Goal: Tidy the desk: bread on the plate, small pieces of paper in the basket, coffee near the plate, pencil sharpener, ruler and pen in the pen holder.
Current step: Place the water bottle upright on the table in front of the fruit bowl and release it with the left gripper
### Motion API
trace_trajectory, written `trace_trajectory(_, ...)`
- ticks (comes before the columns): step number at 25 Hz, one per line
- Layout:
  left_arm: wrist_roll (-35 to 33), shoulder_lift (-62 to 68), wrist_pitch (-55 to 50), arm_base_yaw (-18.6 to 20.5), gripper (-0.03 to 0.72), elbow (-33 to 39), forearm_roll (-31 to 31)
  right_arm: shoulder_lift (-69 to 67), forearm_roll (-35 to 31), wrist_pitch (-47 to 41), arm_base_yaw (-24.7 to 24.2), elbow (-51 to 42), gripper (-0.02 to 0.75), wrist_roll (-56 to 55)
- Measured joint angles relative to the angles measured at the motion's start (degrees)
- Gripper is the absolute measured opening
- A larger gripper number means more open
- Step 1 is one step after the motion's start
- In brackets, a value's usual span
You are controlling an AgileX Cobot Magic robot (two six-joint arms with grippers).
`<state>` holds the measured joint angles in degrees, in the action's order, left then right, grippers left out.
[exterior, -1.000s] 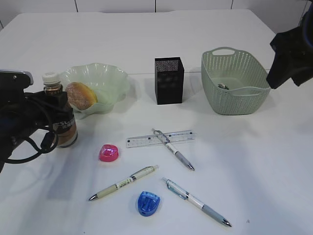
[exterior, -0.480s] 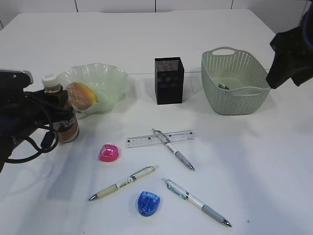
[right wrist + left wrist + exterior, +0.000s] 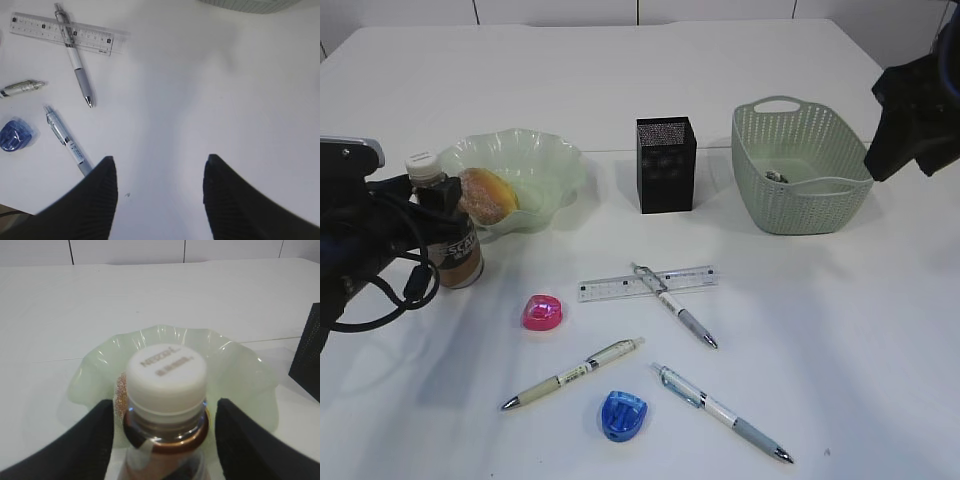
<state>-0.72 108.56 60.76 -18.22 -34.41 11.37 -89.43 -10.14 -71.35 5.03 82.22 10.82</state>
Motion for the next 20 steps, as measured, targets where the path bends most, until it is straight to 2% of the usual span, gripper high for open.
trace_trajectory(6,0.00,0.00,1.59,0.00,0.485,0.00,0.00,0.00,0.00,0.00,0.00,0.00,0.439,0.00)
trace_trajectory(20,-1.61,-5.38,3.49,0.00,0.489,0.00,-0.27,0.00,-0.24,0.00,0.00,0.00,0.439,0.00)
